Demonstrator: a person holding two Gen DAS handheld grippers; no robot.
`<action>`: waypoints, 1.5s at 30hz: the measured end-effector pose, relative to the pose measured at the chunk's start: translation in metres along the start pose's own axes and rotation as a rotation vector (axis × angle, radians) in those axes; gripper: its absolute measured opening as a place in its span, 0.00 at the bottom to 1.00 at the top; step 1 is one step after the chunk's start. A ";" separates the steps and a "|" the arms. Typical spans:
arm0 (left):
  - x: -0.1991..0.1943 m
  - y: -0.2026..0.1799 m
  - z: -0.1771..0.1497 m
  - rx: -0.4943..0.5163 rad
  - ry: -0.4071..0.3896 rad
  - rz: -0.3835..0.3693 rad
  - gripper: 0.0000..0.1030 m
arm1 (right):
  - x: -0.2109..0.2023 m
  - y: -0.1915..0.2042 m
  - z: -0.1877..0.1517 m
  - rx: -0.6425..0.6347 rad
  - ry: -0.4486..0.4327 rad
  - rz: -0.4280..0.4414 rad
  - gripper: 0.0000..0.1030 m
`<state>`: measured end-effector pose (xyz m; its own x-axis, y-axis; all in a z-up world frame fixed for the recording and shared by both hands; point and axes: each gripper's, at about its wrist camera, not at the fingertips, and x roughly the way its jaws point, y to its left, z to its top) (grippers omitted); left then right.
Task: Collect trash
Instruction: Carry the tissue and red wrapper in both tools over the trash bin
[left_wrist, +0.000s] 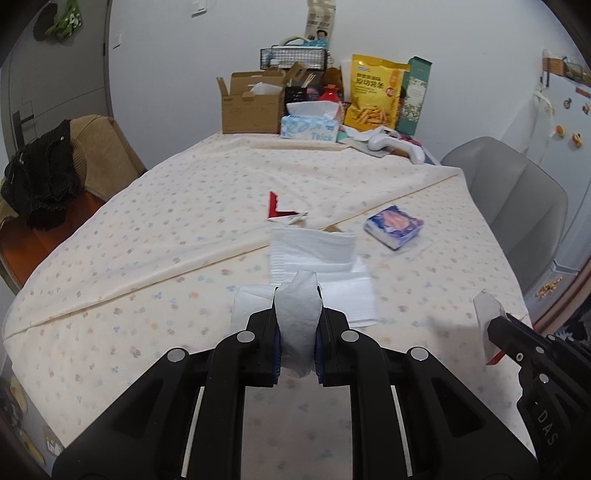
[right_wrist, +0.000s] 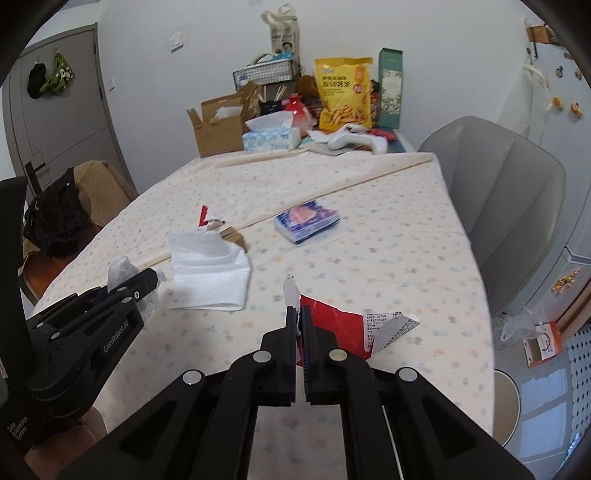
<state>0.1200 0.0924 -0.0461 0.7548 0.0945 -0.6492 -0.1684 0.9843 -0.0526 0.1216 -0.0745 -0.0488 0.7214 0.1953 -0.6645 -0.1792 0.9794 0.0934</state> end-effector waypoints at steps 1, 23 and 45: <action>-0.002 -0.004 0.000 0.006 -0.003 -0.004 0.14 | -0.004 -0.004 0.000 0.007 -0.006 -0.006 0.04; -0.043 -0.120 0.000 0.165 -0.064 -0.129 0.14 | -0.078 -0.117 -0.013 0.169 -0.115 -0.155 0.04; -0.032 -0.263 -0.021 0.351 -0.017 -0.273 0.14 | -0.094 -0.242 -0.050 0.359 -0.101 -0.293 0.04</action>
<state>0.1266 -0.1726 -0.0277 0.7525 -0.1766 -0.6345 0.2618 0.9642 0.0420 0.0634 -0.3329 -0.0459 0.7715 -0.1057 -0.6274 0.2716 0.9464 0.1746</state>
